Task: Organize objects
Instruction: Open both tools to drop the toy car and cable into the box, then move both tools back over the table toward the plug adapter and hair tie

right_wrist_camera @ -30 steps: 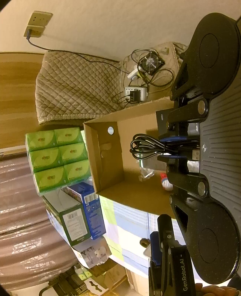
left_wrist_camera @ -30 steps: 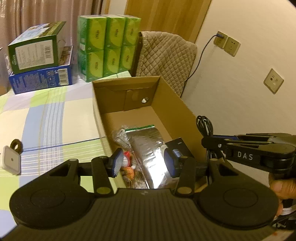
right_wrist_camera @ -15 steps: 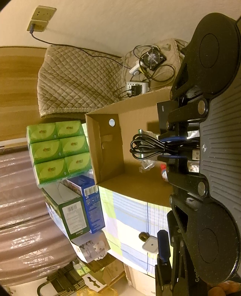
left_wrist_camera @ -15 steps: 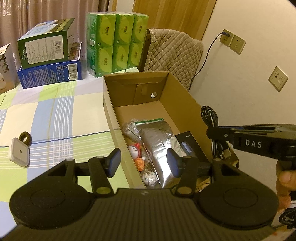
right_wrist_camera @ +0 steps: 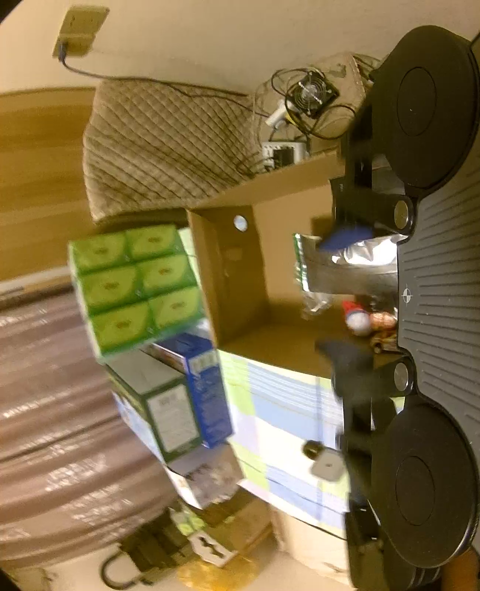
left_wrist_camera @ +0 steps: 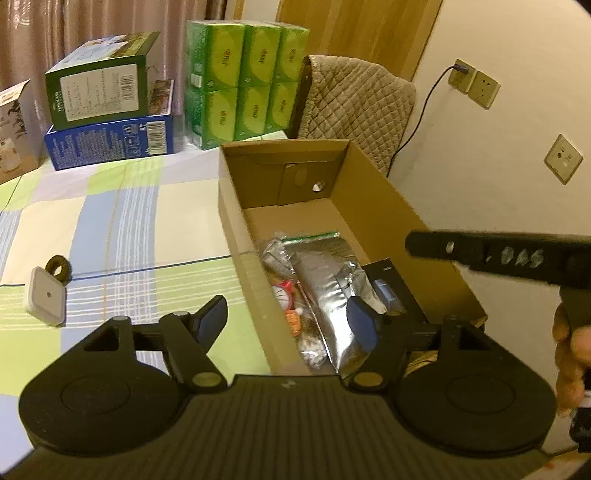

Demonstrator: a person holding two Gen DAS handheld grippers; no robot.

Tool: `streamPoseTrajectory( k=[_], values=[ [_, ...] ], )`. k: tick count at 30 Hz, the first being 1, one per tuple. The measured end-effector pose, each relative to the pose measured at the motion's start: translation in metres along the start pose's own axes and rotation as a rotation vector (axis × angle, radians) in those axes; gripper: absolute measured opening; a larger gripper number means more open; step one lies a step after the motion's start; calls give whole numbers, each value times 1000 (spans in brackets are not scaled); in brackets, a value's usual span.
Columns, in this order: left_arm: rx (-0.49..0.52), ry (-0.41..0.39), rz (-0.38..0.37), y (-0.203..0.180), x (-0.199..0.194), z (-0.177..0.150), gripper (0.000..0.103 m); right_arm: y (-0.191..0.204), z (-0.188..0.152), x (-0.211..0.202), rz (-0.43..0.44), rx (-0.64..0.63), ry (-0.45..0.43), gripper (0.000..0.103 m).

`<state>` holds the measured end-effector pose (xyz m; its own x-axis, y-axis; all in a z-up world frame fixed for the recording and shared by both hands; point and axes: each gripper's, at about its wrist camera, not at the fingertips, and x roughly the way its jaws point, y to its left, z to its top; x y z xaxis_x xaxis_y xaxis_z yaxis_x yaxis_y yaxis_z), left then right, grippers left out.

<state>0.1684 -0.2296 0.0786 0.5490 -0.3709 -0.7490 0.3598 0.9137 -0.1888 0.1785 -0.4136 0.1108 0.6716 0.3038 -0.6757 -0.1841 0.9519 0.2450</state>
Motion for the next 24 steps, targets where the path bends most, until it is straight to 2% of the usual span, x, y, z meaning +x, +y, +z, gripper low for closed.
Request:
streamPoseTrajectory(
  k=[8,12,24],
  values=[
    [-32,1,27,17,-7,-10,70,-4,-6,-10,-14,32,4,57],
    [-34,-5,41,19,-15,-15,75,-2,-12,-14,-15,41,15,58],
    [-47,-43,54,26,-50,-28,85,27,-20,-37,-16,18,6,60]
  ],
)
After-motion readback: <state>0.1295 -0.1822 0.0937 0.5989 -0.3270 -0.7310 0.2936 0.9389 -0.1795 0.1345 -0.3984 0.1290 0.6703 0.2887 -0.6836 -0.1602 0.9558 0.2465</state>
